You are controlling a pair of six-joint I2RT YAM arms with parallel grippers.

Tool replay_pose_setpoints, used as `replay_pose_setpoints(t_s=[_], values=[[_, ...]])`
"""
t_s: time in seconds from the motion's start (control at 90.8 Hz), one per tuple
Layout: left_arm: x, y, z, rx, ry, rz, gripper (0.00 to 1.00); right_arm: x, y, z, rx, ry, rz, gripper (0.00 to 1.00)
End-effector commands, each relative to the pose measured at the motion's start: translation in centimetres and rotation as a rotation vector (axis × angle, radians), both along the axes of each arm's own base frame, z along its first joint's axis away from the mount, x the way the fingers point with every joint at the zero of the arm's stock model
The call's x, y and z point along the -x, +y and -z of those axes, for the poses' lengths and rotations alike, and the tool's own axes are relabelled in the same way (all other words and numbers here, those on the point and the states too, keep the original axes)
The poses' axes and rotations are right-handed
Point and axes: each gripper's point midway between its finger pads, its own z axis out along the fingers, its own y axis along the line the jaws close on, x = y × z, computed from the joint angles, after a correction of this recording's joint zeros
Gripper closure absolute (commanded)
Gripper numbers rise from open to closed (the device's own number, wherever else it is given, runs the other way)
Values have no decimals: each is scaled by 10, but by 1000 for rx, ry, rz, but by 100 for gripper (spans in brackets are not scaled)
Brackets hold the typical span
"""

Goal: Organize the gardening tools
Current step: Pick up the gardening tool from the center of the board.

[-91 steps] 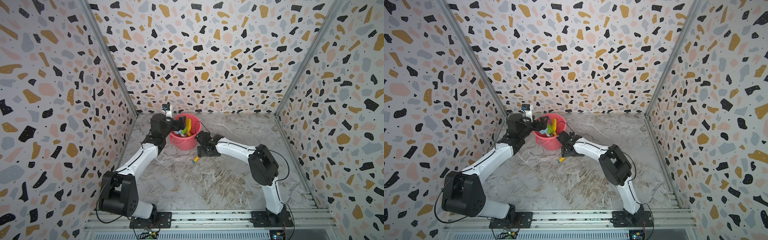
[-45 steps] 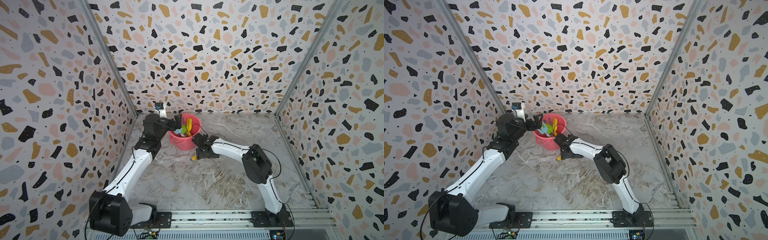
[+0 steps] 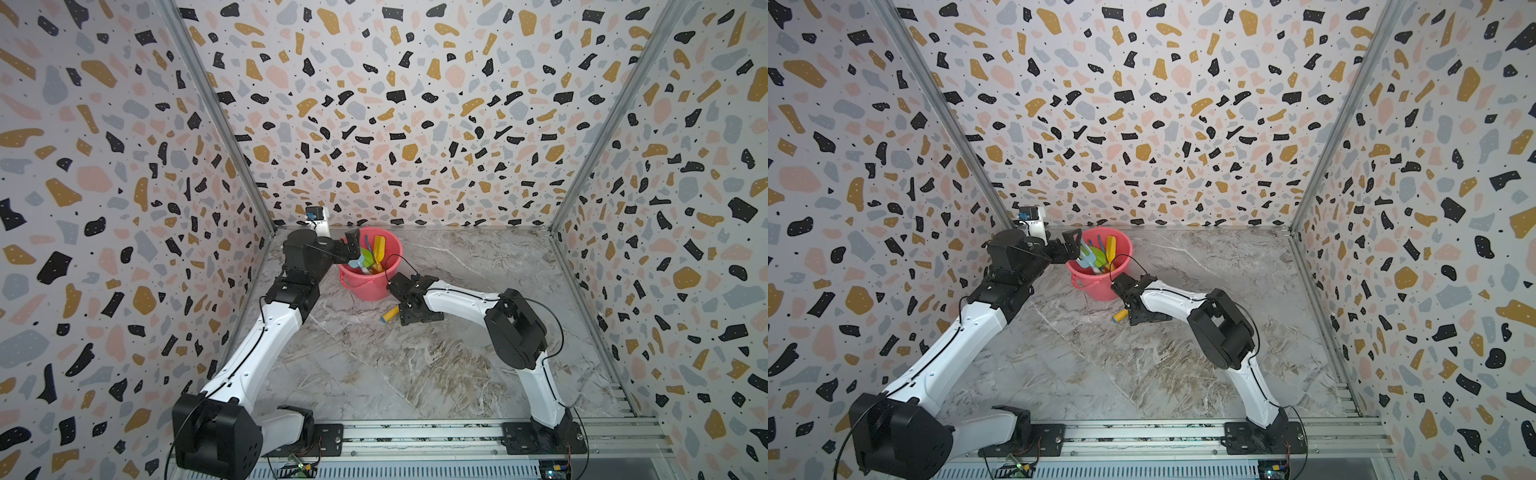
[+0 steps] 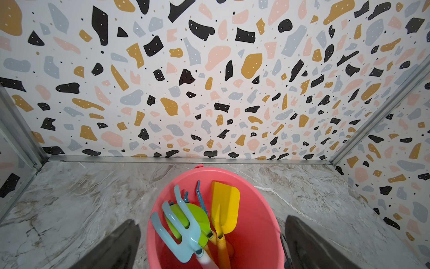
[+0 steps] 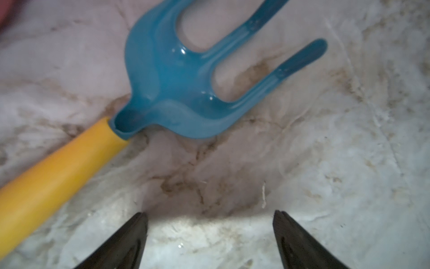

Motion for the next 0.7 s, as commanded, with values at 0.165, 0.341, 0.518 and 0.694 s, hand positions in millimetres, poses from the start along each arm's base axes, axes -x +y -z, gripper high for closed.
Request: replay_pose_setpoints(t_s=[0.165,0.341,0.518,0.694], values=[[9,8,-35,-3,-80,-19,1,17,-39,-38,89,-43,-23,9],[14,8,-34,-4,-71,-13,1,28,-50,-52,58,-49,3,9],[13,8,-37,0,-73,-15,1,34,-48,-61,-6,-56,33,8],[13,7,-35,-6,-63,-13,0,29,-35,-67,-65,-64,49,5]])
